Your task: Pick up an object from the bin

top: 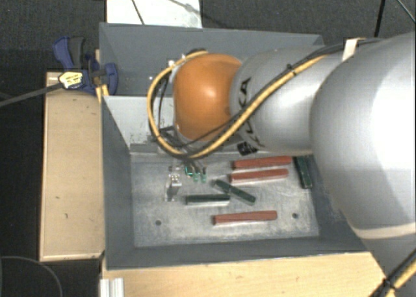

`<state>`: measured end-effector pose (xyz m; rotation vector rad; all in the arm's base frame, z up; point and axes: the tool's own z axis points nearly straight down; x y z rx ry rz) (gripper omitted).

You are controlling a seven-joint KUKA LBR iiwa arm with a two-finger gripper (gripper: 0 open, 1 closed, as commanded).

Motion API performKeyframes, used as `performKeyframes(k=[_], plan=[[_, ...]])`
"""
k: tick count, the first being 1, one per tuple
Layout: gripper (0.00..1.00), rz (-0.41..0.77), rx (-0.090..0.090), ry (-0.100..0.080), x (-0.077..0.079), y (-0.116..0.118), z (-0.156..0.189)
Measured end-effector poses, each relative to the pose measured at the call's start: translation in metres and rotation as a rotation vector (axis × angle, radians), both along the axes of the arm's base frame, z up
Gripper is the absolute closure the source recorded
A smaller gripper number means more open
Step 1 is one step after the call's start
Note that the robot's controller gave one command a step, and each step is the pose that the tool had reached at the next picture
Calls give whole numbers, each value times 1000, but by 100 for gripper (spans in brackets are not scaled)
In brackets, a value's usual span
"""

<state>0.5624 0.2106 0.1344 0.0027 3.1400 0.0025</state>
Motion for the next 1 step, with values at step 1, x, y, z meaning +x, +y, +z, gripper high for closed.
performKeyframes(k=[1], plan=[[0, 72, 1, -4, -10, -31, -37]])
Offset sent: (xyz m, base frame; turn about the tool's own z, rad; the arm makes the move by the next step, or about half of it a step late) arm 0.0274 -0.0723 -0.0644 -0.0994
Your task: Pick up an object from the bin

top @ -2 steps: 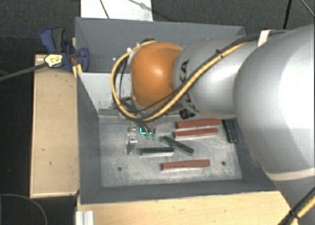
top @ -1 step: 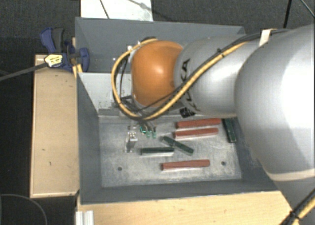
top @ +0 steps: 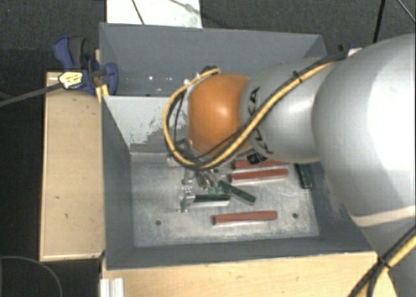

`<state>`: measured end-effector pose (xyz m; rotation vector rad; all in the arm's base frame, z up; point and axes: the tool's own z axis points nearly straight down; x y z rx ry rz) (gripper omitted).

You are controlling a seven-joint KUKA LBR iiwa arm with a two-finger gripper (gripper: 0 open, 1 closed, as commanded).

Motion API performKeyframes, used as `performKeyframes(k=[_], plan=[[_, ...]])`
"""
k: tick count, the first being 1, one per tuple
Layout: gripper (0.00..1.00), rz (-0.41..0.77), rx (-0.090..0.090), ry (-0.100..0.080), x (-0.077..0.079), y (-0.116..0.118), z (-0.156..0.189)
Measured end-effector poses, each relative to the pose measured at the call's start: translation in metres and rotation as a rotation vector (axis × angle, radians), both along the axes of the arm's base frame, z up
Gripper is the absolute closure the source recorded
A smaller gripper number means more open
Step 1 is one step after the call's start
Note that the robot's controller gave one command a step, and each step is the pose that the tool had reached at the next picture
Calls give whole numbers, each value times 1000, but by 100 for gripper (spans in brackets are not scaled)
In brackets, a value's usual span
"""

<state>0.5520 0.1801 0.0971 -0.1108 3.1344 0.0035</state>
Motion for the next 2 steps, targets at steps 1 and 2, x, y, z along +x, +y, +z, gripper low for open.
performKeyframes(k=[1, 2], plan=[[0, 24, -1, 4, 27, -32, -22], [100, 216, 0, -5, 1, -82, -22]])
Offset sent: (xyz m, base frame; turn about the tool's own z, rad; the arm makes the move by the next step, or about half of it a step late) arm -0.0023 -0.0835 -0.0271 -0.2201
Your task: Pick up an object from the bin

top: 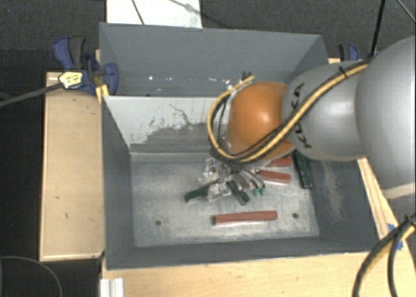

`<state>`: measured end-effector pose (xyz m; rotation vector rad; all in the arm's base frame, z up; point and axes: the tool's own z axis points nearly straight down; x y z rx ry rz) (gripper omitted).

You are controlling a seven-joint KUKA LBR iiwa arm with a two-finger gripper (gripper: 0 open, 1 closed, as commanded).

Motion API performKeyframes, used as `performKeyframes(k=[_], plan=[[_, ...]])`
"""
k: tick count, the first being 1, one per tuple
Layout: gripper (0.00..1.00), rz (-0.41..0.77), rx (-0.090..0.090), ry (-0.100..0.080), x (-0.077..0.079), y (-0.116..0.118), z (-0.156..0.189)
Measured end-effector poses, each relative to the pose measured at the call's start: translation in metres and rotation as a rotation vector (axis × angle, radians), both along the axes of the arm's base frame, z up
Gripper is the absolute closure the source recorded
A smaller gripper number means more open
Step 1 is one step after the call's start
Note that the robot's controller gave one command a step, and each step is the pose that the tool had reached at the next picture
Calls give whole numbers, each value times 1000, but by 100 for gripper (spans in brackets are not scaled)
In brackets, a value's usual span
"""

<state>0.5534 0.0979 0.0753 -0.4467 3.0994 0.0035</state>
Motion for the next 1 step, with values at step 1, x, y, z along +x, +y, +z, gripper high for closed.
performKeyframes(k=[1], plan=[[100, -2, 0, 0, 0, 0, 0]])
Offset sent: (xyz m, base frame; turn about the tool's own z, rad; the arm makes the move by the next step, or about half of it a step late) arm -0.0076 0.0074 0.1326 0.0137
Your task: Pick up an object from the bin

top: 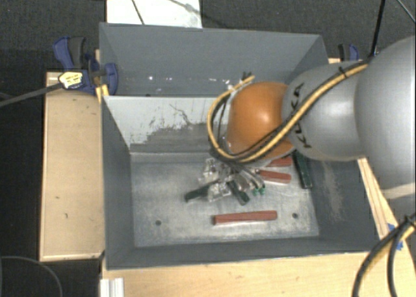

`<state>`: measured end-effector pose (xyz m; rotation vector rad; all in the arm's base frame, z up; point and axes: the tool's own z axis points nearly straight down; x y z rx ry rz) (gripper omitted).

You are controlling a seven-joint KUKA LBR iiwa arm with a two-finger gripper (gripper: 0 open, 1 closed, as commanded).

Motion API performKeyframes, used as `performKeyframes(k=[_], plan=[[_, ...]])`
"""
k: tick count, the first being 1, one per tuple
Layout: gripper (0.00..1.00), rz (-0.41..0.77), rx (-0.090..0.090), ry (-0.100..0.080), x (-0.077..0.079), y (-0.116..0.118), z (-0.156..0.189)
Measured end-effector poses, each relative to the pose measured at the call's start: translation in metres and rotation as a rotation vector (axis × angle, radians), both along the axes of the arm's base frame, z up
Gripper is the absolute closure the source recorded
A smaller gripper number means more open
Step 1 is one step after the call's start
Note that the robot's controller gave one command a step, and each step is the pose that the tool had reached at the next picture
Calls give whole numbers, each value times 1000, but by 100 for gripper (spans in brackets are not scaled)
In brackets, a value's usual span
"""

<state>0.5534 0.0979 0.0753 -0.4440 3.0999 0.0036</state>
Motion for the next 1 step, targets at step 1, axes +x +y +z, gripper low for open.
performKeyframes(k=[1], plan=[[100, -10, -2, 6, -7, 7, 134]])
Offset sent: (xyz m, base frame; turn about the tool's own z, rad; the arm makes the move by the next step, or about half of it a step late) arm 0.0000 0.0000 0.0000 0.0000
